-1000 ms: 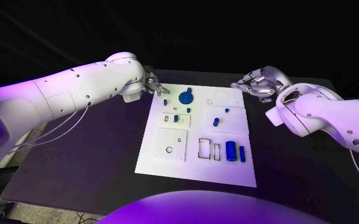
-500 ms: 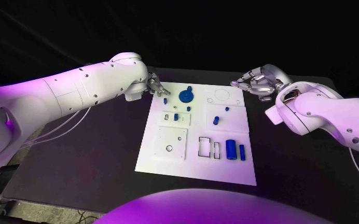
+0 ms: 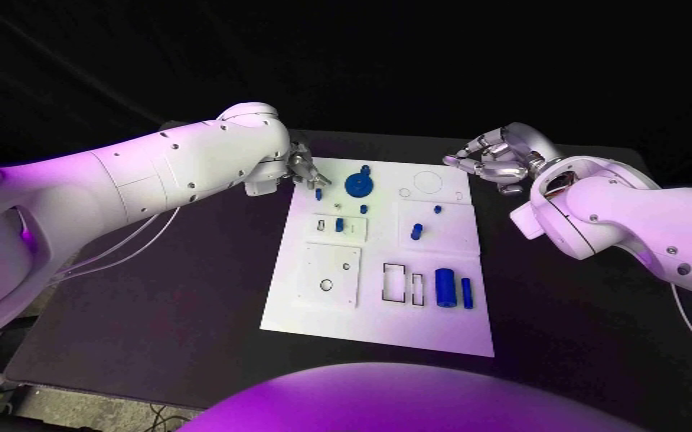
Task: Assemble the parts on the task board
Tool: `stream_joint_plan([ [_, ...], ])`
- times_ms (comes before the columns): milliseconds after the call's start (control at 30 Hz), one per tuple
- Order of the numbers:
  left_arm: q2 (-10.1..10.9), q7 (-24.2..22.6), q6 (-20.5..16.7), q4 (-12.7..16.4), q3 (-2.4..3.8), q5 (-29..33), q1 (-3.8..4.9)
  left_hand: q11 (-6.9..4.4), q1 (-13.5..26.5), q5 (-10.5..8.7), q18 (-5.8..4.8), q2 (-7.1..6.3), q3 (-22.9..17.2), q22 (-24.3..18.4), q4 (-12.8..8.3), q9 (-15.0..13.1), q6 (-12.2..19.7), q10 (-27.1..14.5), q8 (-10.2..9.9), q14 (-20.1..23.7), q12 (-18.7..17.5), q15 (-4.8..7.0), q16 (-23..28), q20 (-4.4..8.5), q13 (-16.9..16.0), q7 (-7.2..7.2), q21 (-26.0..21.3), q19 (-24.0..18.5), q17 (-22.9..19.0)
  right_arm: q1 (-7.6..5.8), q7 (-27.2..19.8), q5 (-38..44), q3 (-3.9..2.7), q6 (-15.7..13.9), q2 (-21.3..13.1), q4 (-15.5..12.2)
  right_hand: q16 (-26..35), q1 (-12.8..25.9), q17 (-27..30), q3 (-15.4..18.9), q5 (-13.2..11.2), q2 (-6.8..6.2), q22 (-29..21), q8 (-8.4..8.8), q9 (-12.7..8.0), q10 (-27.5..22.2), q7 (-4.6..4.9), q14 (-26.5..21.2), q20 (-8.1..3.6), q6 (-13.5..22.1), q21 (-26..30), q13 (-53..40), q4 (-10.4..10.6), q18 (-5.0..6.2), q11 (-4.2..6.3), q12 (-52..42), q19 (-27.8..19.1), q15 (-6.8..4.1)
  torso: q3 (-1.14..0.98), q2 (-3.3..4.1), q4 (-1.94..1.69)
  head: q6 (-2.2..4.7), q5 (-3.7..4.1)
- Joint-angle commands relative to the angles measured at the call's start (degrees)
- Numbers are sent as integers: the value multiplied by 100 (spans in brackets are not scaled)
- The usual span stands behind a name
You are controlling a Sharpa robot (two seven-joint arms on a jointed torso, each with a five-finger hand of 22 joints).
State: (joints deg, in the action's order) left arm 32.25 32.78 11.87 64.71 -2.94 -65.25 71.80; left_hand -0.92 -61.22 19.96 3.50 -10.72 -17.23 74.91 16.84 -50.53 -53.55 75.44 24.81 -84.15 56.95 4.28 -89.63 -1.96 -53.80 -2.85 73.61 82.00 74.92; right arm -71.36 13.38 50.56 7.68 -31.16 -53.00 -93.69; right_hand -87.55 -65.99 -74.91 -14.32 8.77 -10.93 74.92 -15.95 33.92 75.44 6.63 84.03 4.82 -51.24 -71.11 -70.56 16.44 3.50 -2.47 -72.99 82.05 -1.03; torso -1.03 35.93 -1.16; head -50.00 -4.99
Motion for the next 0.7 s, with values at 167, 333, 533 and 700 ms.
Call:
stream_joint_plan([
  [167, -54, -91, 163, -69, -14, 56, -17, -6, -165, 70, 0, 54, -20, 1038, -26, 41, -10, -18, -57, -585, 3, -34, -37, -53, -6, -10, -5, -5, 1508, 3, -44, 37, 0, 38, 8, -2, 33, -17, -1008, 33, 20, 25, 908, -23, 6, -31, 9, 464, -11, 43, 27, 7, 12, 49, 16, 27, -37, -50, 2, -4, -2, 0, -4],
  [333, -77, -97, 182, -126, -21, 62, -27, -7, -203, 80, 0, 66, -30, 1039, -28, 51, -13, -17, -63, -585, 11, -34, -37, -53, -15, -8, -3, -3, 1508, 3, -43, 37, 0, 40, 9, -1, 30, -30, -1013, 33, 38, 30, 909, -23, 9, -28, 9, 465, -11, 47, 27, 2, 10, 48, 15, 23, -36, -50, 4, -4, 0, 0, -11],
  [533, -95, -95, 198, -181, -23, 64, -33, -9, -252, 86, 1, 82, -44, 1039, -30, 64, -19, -12, -69, -585, 25, -33, -37, -53, -28, -7, -8, -5, 1508, 3, -42, 38, 0, 42, 11, 1, 30, -30, -1013, 33, 38, 30, 909, -23, 9, -28, 9, 465, -11, 47, 27, 2, 10, 48, 15, 23, -36, -50, -1, -4, 1, 0, -9],
  [700, -118, -106, 213, -225, -24, 73, -41, -10, -279, 89, 0, 92, -53, 1040, -31, 70, -21, -9, -72, -585, 35, -32, -37, -53, -39, -6, -5, -3, 1508, 4, -41, 42, 0, 43, 13, 2, 34, -42, -1007, 32, 61, 36, 909, -25, 13, -29, 9, 463, -10, 50, 31, 3, 10, 49, 15, 22, -37, -49, -1, -3, -1, 0, -6],
])
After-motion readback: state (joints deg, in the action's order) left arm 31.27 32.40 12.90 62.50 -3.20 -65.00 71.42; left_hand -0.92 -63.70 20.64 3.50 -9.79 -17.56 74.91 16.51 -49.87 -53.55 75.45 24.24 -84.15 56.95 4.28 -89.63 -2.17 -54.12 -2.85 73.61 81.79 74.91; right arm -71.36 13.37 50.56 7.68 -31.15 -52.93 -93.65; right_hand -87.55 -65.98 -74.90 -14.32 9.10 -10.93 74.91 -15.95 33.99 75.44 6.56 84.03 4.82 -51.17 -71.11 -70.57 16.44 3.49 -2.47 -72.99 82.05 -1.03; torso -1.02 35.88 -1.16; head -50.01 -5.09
